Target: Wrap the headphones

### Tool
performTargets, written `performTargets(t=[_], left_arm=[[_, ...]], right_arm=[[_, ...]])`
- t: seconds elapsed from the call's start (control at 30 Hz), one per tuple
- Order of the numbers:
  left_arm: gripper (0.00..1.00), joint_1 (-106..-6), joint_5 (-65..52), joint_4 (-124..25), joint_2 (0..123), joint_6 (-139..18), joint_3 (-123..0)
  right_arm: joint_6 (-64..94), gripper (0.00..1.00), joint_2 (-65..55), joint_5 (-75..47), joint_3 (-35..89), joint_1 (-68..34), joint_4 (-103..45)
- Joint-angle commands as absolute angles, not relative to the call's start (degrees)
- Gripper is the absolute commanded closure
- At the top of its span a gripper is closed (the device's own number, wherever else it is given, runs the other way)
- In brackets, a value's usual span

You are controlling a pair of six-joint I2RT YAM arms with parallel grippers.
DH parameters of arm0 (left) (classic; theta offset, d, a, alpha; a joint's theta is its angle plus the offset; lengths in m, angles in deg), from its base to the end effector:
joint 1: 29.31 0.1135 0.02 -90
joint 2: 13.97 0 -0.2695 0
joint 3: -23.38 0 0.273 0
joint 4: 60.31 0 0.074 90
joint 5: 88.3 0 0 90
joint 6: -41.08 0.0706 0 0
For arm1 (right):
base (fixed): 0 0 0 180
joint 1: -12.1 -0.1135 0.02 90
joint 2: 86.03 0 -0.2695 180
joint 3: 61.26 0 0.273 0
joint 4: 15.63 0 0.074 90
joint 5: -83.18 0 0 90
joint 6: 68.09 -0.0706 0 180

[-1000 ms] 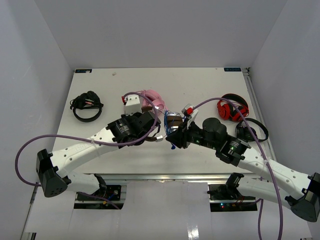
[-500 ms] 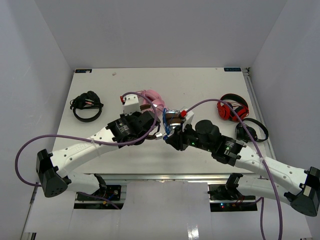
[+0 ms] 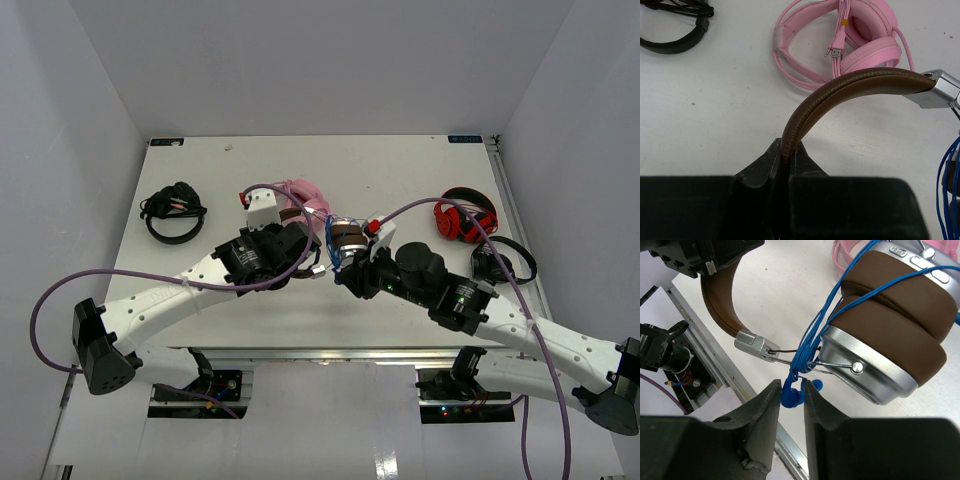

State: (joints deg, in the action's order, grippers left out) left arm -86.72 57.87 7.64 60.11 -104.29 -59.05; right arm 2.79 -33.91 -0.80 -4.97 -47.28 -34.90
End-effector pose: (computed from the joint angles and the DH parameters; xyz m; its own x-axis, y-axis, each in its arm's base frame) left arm 0.1967 -0.1989 0.3146 -0.4637 -0.1252 -0.8771 -0.2444 0.9696 -0.0092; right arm 0.1419 0.2252 0.3085 -0.3888 -0.0174 -0.9212 -0.7164 0.6343 0.2904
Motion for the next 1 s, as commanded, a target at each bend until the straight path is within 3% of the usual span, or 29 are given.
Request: performTargets(t=[0.0,0.4,0.97], left_arm=[[1.00,-86.53,59.62,4.93,58.09,-105.87,-58.89],[1.00,-86.53,58.26,0.10,57.92,-103.64,-53.97],[1.00,-86.61,48.11,-29.83,56.60,-92.42,-37.23]], right_arm=[[3.54,0.66,-37.68,0.11,-4.54,-47.58,-34.09],[3.71,0.62,-49.19,4.42,-6.40,-47.59,-41.84],[4.77,0.57,-58.51,12.25,-9.28,-47.58,-46.79]])
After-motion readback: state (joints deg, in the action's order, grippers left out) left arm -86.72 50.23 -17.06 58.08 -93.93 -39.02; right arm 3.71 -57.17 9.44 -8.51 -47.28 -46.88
